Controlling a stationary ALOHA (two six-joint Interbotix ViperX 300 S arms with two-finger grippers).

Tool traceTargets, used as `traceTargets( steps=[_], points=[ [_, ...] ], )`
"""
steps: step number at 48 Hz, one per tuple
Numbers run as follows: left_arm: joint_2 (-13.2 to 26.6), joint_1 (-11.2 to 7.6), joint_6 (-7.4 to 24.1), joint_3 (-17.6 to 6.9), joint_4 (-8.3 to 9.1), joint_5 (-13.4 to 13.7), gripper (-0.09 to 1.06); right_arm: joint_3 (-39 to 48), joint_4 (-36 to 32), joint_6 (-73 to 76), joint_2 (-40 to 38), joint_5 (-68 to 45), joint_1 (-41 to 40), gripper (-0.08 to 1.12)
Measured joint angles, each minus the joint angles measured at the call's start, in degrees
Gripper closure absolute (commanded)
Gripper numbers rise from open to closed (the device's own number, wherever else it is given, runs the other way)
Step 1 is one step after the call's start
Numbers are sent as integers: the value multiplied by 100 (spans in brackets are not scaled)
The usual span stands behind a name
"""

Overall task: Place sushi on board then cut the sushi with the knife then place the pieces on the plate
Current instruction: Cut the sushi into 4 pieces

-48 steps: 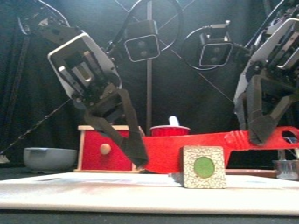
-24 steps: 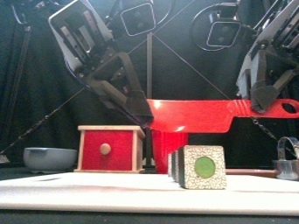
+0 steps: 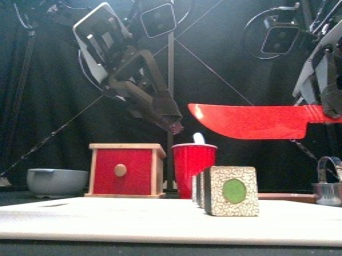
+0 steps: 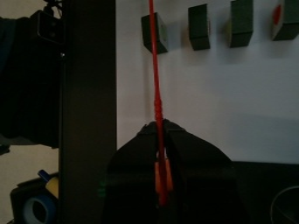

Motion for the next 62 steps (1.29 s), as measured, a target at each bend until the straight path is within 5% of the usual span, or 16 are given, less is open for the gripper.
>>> traceTargets(
  steps=[8, 27, 37, 52, 62],
  points=[
    [-167, 132, -35, 211, 44, -281, 24, 299, 105, 9, -492, 369, -229, 69],
    [-422, 431, -18, 844, 53, -1793, 25, 835, 404, 26, -1705, 1512, -914, 68],
    [-439, 563, -18, 958, 53, -1925, 25, 958, 413, 299, -2127, 2241, -1424, 68],
    [-439, 677, -9, 1055, 53, -1925, 25, 993, -1195, 2145, -2514, 2909, -1644, 67],
    [-439, 703, -9, 1072, 53, -1934, 25, 993, -1371, 2505, -2689, 2830, -1406, 67]
  ],
)
